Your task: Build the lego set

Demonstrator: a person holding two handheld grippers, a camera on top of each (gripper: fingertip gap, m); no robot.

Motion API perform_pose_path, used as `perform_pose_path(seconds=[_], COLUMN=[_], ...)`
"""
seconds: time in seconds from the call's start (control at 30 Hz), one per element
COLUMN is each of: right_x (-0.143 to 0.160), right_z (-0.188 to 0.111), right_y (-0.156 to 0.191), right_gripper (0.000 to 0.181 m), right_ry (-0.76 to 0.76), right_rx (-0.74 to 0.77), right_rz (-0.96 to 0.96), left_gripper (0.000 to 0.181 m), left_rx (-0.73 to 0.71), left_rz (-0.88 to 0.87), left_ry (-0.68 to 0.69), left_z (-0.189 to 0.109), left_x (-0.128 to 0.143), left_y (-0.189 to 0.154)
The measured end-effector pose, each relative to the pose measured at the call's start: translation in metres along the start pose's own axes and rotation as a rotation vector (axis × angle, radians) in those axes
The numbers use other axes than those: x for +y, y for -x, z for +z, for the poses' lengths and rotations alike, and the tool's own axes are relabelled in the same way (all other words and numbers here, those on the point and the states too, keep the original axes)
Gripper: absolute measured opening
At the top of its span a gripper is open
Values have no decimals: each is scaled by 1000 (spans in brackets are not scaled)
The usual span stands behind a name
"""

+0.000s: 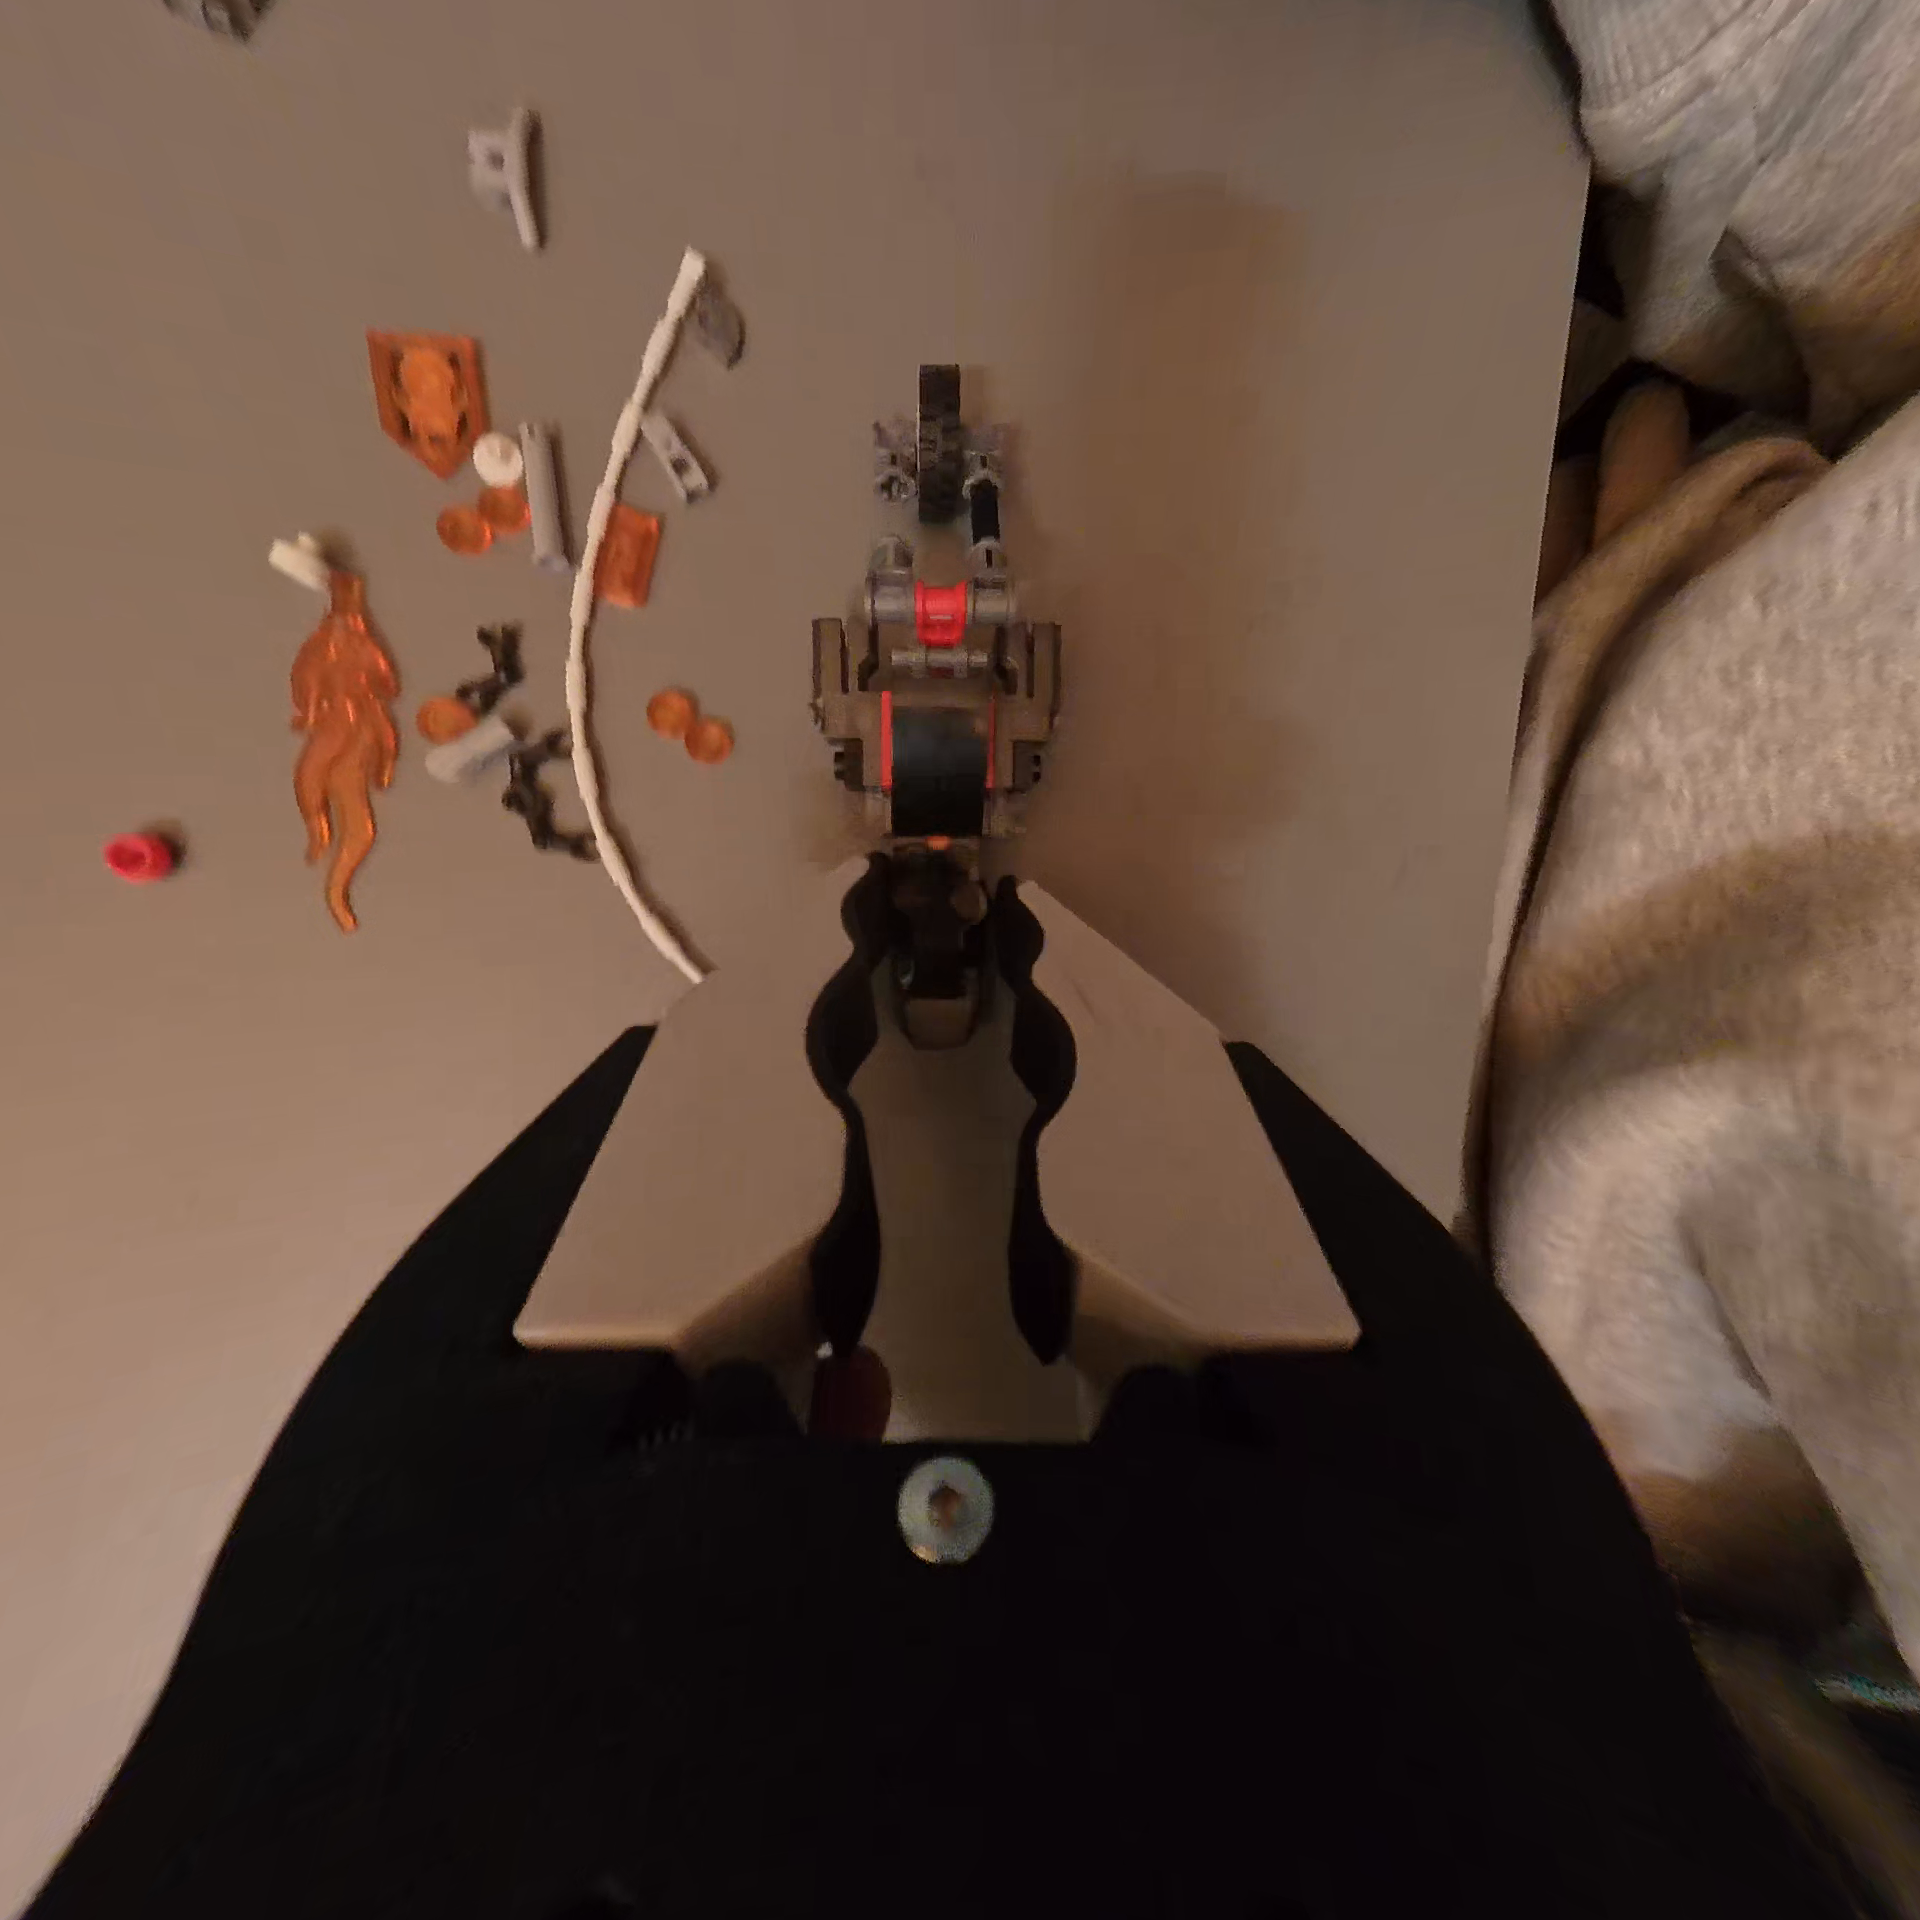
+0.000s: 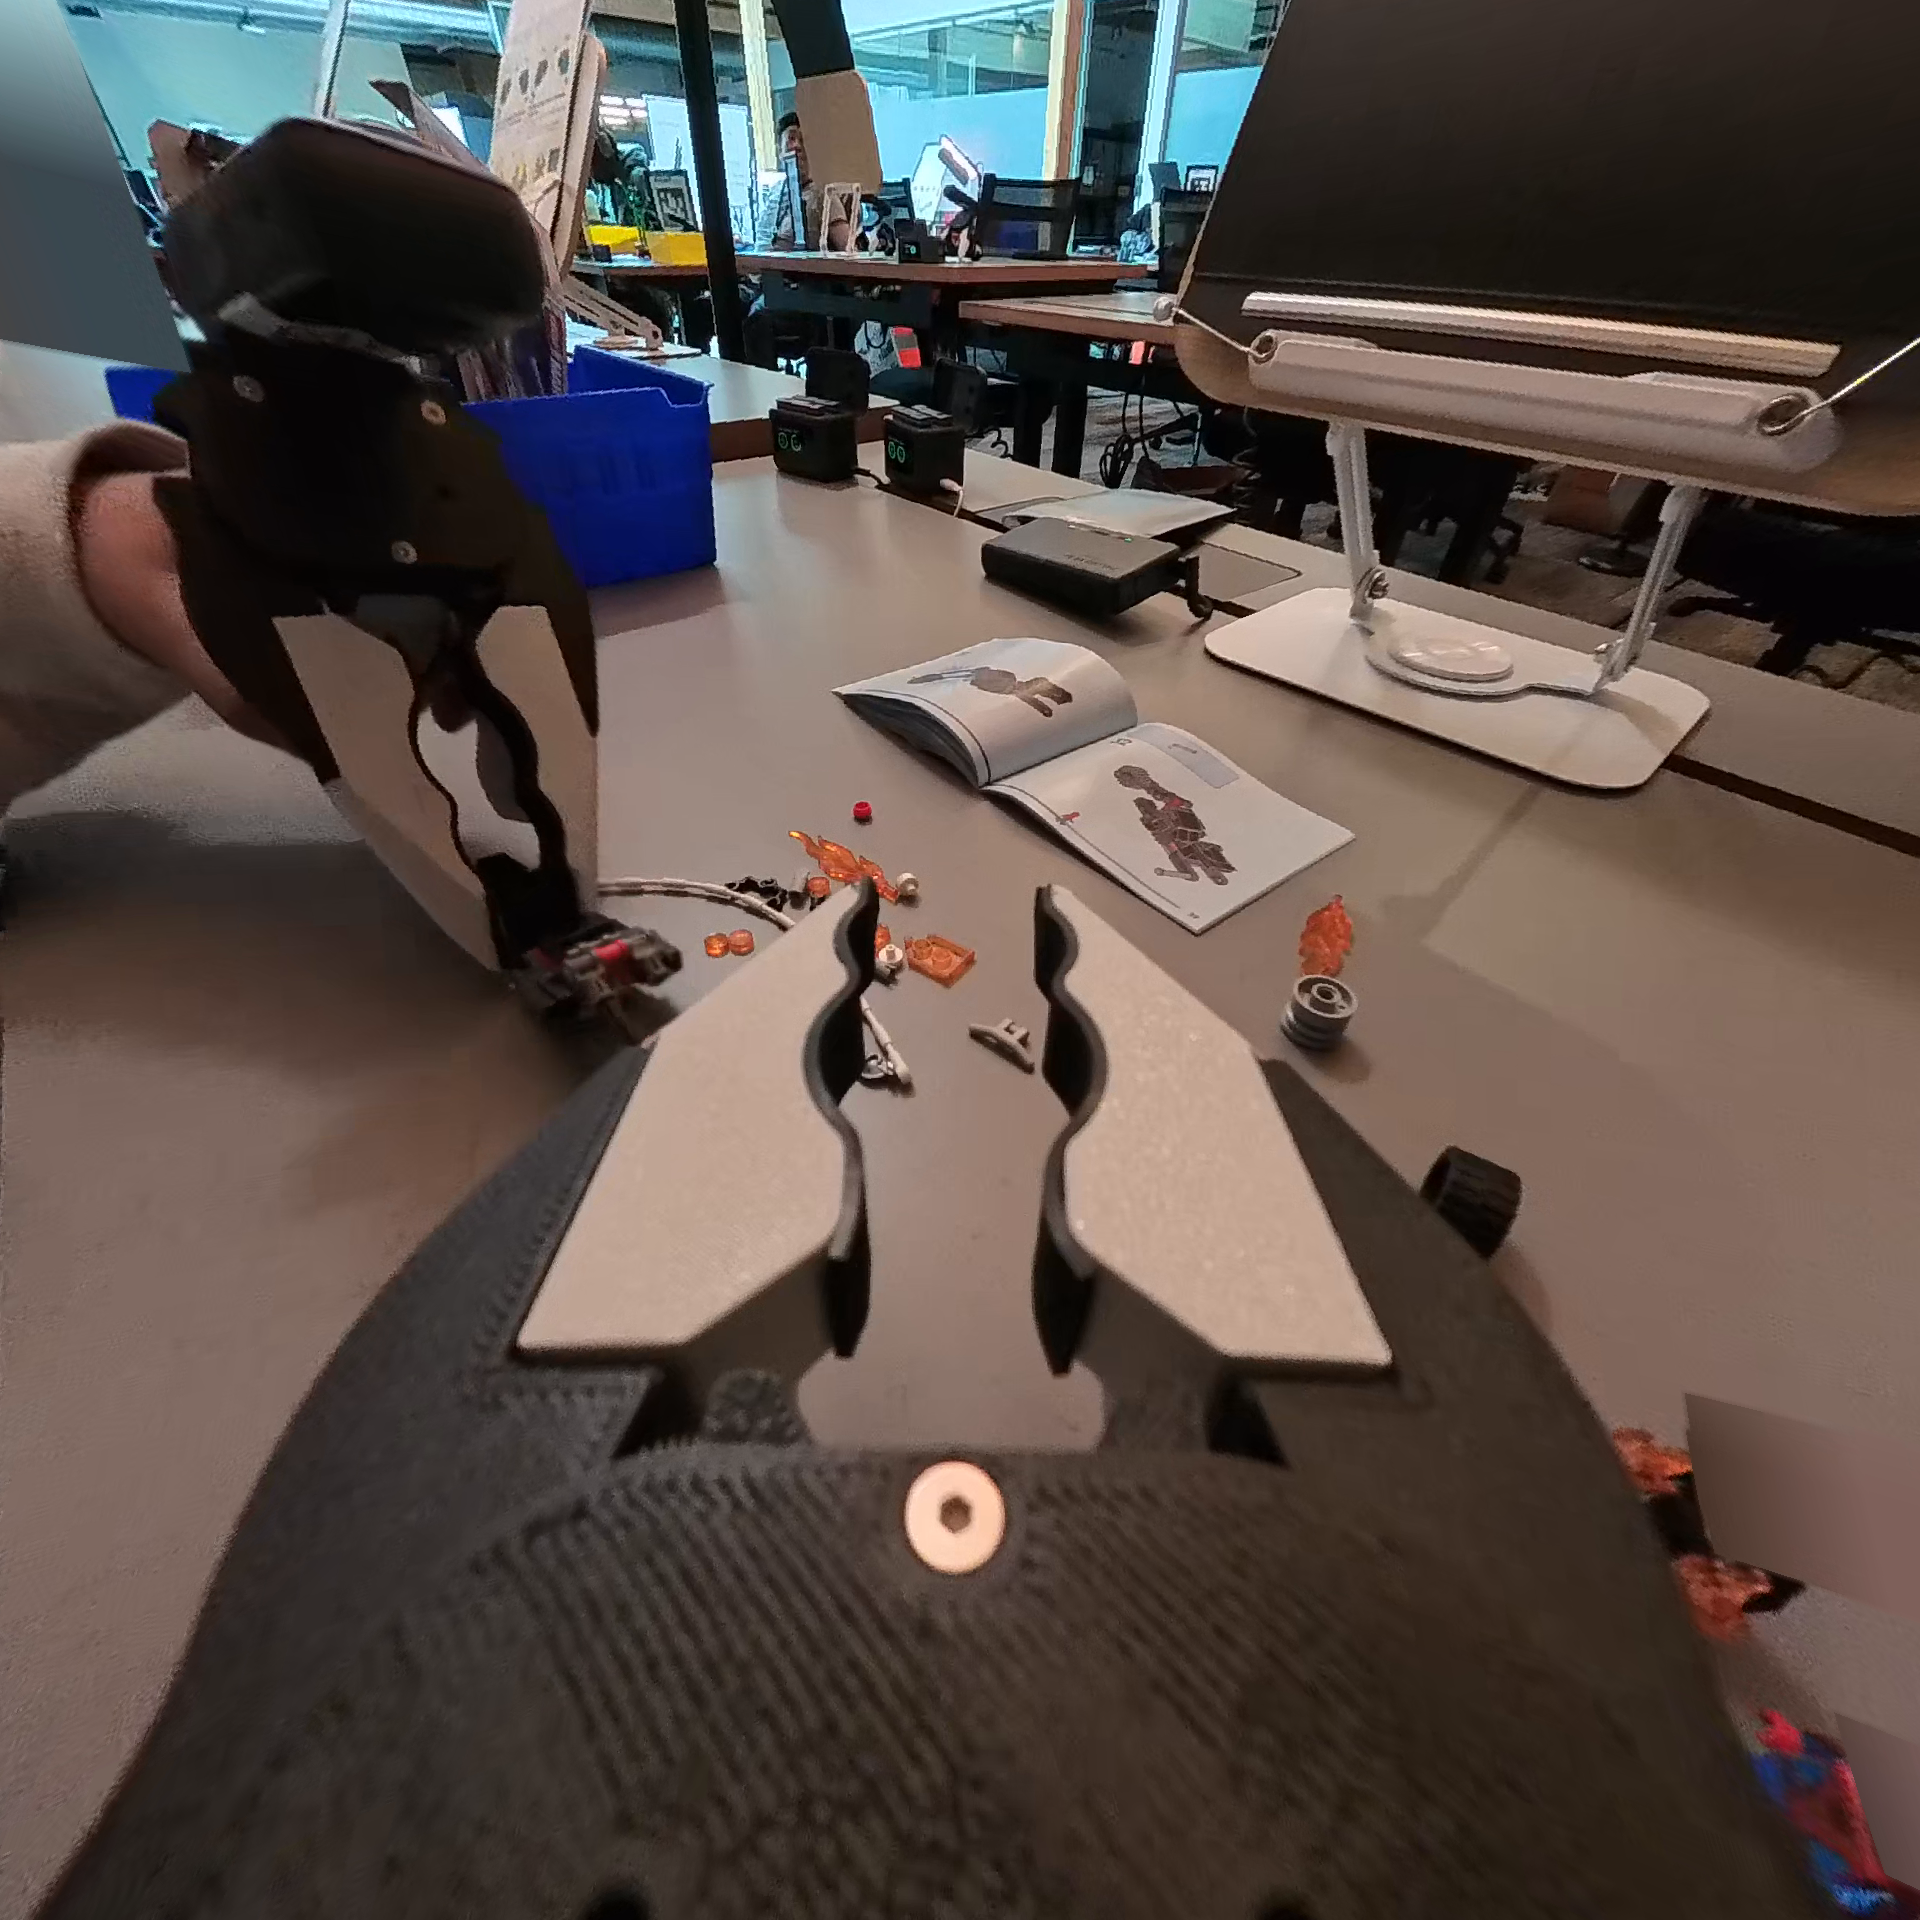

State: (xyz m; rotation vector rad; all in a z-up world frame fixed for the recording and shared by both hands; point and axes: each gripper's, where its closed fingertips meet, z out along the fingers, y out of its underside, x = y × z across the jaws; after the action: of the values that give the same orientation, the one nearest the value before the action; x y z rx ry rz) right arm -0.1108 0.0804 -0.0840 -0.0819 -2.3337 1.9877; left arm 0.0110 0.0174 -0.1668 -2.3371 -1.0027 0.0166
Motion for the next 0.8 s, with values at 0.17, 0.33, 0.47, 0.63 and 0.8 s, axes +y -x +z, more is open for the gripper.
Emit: perform_pose_path(seconds=[0.17,0.33,0.47,0.63,0.8], right_x=[0,18,43,59,60], right_z=[1,7,21,28,28], right_y=[11,73,77,74,75], right_gripper=[18,7,8,0,0], right_ry=[4,136,297,400,402], right_rx=[-61,-394,-344,-291,-303], right_rz=[-16,-58,-153,-201,-197], left_gripper=[19,19,19,19,19], left_rx=[36,35,25,25,26], left_rz=[-45,-41,-31,-28,-26], left_ry=[45,33,30,21,13], left_z=[-8,-8,-8,-6,-6], left_x=[14,13,13,11,11], left_y=[-4,-4,-4,-5,-5])
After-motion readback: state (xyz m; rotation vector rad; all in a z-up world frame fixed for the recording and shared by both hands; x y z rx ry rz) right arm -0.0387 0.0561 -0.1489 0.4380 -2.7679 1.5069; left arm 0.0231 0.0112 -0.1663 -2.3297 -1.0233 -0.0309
